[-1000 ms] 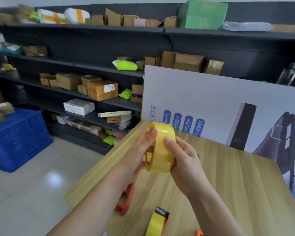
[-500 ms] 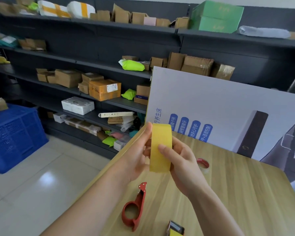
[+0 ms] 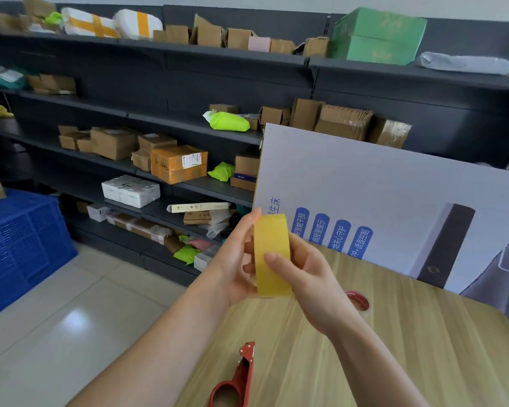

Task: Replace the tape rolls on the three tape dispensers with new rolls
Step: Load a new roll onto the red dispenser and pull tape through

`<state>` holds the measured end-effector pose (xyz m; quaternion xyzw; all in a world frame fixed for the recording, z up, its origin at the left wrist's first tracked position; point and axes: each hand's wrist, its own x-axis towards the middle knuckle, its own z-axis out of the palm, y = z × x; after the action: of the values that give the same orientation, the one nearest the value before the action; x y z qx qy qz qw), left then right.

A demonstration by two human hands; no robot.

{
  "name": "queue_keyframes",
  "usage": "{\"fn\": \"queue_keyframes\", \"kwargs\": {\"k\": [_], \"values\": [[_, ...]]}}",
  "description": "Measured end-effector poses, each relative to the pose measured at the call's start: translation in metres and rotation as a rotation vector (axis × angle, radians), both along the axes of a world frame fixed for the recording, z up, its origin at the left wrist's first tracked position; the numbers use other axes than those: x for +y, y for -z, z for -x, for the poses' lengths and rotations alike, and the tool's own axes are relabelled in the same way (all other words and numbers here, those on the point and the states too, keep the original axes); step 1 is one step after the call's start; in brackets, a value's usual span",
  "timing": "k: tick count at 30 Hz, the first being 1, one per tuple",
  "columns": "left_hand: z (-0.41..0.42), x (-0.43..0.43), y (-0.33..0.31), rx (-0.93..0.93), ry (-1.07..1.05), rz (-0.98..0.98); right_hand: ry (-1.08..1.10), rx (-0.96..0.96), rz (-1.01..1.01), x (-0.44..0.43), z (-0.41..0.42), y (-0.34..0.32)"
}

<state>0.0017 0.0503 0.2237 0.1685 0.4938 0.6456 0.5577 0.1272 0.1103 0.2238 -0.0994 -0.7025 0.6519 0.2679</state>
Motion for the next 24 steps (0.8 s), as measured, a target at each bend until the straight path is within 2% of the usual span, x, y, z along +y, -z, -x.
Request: {"fn": "queue_keyframes", "kwargs": {"k": [2, 6, 10, 14, 19, 24], "values": [[0.014, 0.004, 0.006, -0.040, 0.051, 0.028, 0.008, -0.012, -0.003, 0.002, 0.009, 0.002], [0.039, 0.010, 0.012, 0.033, 0.077, -0.028, 0.087, 0.000, 0.063, 0.003, 0.036, 0.006], [0.068, 0.010, 0.015, 0.240, 0.042, -0.197, 0.170, 0.016, 0.197, -0.001, 0.070, 0.006], [0.104, 0.017, 0.012, 0.267, 0.098, -0.100, 0.263, 0.021, 0.173, -0.009, 0.103, 0.004], [0.136, 0.027, 0.011, 0.162, 0.193, 0.012, 0.387, -0.007, 0.062, -0.018, 0.132, 0.004], [0.148, 0.035, 0.018, 0.158, 0.302, 0.025, 0.510, -0.015, 0.129, -0.019, 0.146, 0.011]]}}
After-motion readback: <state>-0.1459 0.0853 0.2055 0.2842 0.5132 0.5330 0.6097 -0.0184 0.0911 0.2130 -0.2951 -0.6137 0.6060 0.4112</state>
